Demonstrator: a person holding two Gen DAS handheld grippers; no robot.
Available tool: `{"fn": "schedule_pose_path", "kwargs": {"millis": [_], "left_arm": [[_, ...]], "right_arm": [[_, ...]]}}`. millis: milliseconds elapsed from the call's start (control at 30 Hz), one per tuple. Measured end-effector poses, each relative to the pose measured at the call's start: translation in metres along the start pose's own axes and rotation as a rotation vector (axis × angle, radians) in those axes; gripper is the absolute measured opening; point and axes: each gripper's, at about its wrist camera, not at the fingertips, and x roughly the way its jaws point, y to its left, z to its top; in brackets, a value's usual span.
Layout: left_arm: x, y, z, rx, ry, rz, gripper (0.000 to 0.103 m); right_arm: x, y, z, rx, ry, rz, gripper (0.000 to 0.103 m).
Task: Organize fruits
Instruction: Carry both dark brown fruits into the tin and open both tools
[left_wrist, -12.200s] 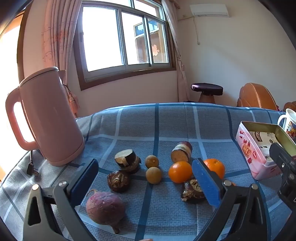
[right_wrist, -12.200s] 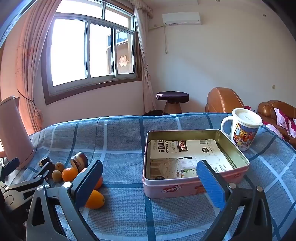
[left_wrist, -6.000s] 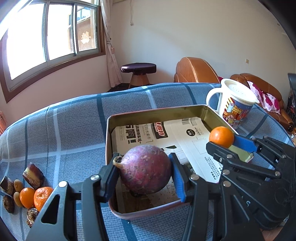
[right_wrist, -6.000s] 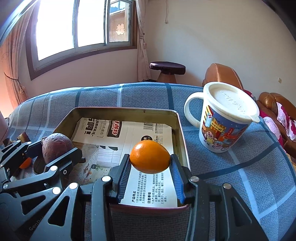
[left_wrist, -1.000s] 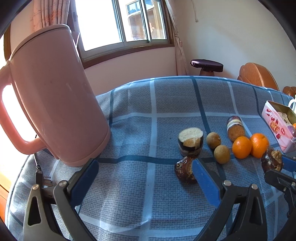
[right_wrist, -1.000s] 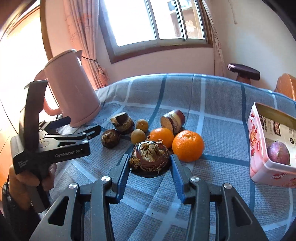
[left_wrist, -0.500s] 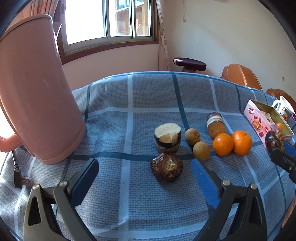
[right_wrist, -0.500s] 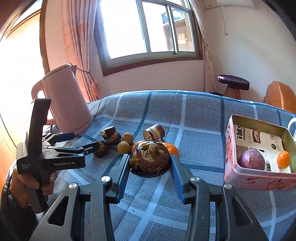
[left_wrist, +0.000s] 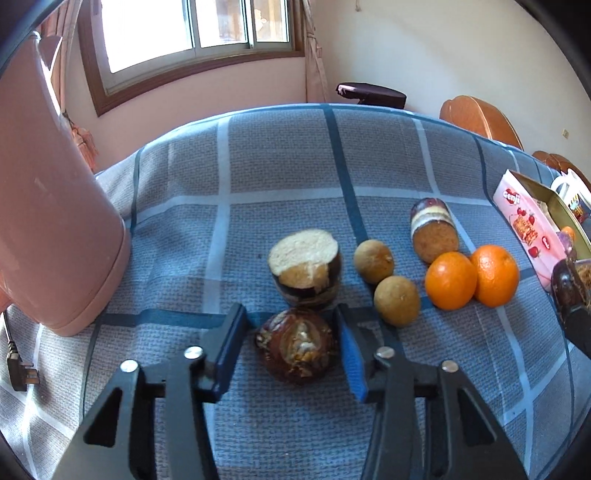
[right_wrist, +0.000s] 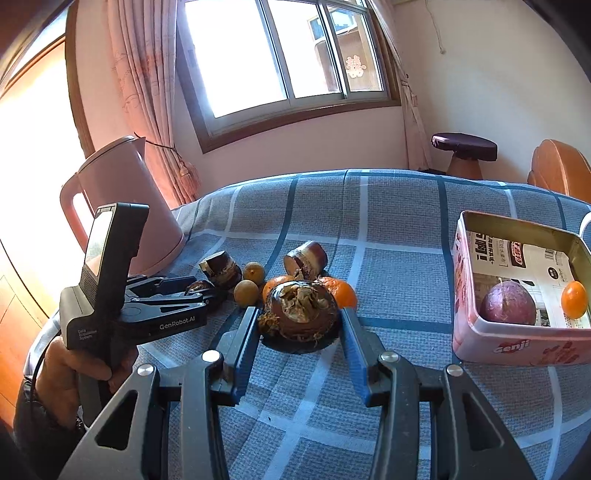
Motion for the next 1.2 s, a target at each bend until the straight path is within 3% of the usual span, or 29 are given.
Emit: {"fn": "schedule_pose_path", "kwargs": {"millis": [100, 233, 333, 500, 667, 867, 1200], "left_arm": [[-0.004, -0.002, -0.001, 0.001, -0.015, 0.016, 0.043], [-0.029, 0.004, -0.008, -0.045, -0.138, 0.056, 0.043], [-0.049, 0.008, -0.013, -0.097, -0.237, 0.102, 0.043], [-0.066, 0.005, -0.016, -0.149, -0.356, 0.107, 0.043], [-0.071, -0.017, -0.014, -0.133, -0.388, 0.063, 0.043], [-0.078, -0.047, -0.015, -0.113, -0.408, 0.016, 0.043], [-0.070, -0.103, -0.003, -0.099, -0.388, -0.062, 0.043]], "right_arm": [[-0.006, -0.004, 0.003, 0.028, -0.030, 0.047, 0.046], [-0.020, -0.006, 0.006, 0.047, -0.094, 0.106, 0.046], [-0.032, 0.001, 0.009, 0.006, -0.155, 0.071, 0.046], [-0.046, 0.009, 0.012, -0.084, -0.236, -0.007, 0.046], [-0.057, 0.003, 0.014, -0.136, -0.285, -0.046, 0.046], [-0.069, -0.031, 0.017, -0.081, -0.293, -0.021, 0.046], [-0.089, -0.080, 0.021, -0.061, -0.324, -0.114, 0.046]]}}
